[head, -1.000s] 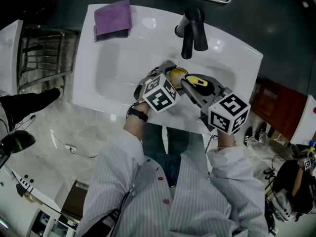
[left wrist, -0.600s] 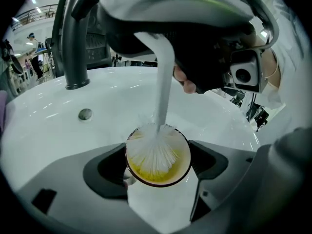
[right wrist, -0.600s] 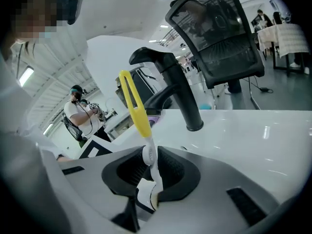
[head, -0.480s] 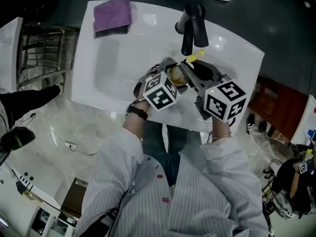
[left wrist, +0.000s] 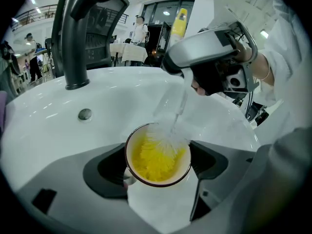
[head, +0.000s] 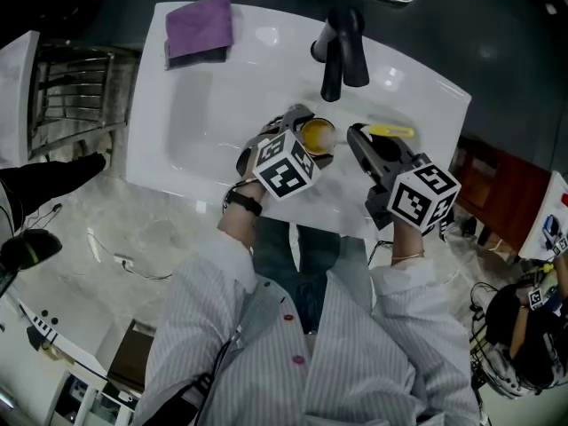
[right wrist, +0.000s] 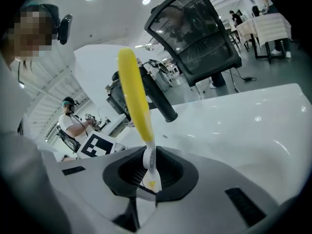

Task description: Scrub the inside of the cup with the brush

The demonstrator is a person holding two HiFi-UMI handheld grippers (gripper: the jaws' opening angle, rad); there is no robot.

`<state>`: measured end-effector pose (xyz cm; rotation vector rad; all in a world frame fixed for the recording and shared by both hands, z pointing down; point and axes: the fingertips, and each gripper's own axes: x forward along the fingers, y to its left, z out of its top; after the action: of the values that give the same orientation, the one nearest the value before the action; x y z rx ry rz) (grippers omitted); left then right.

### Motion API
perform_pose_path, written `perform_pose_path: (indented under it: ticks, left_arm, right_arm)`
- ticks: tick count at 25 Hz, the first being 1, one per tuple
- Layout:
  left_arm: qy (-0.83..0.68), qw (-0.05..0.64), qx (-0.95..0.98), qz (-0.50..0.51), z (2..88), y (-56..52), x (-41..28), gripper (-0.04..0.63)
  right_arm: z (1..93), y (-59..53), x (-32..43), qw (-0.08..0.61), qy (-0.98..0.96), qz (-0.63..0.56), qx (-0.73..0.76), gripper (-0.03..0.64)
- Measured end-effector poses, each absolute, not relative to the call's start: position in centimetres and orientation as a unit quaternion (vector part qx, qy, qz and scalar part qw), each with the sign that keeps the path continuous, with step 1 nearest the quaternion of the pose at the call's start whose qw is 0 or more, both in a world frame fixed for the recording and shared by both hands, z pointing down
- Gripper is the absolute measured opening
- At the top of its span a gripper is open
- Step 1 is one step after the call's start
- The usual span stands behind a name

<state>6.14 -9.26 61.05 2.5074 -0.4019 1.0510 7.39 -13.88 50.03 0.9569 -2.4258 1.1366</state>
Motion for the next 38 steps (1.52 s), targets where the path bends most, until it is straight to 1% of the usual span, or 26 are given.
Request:
perform_pose_path:
  ticks: [4,9,12,19,26,31,35,38]
  left_arm:
    - [-0.143,0.198,0.894,0.375,61.1,-9.5,5.9,0.396]
    - [-0.145,0.209,0.894,0.370,61.1,-9.6,5.7,0.396]
    - [-0.145,0.209,0.894,0.370,61.2,-9.5,5.9,0.396]
    - [-0.147,0.218,0.893,0.366,61.3,-9.6,5.9,0.396]
    - [-0.162,0.196,0.884,0.392,61.0,-9.2,4.8,0.396]
    - [-0.192,0.226,0.889,0.349,58.2,-9.2,3.8,0.393]
    - [-0.203,0.230,0.891,0.336,55.9,-8.5,2.8,0.393]
    - [-0.209,0.235,0.898,0.307,53.0,-8.8,2.6,0.390]
  right_arm:
    - [49.3,-12.8,7.1,0.136,-0.832,0.422,0.332,0.064]
    - [48.1,-13.0,8.1,0.090,-0.818,0.456,0.339,0.064]
    - [47.8,-12.8,8.9,0.073,-0.813,0.467,0.341,0.064]
    - [47.0,-12.6,9.8,0.052,-0.807,0.470,0.354,0.064]
    - [45.2,-12.4,10.5,0.029,-0.806,0.465,0.366,0.064]
    - [43.1,-12.3,10.9,0.021,-0.811,0.451,0.371,0.063]
    - [40.5,-12.0,10.7,0.015,-0.820,0.435,0.372,0.063]
    - [38.7,-11.9,10.6,0.007,-0.827,0.421,0.373,0.063]
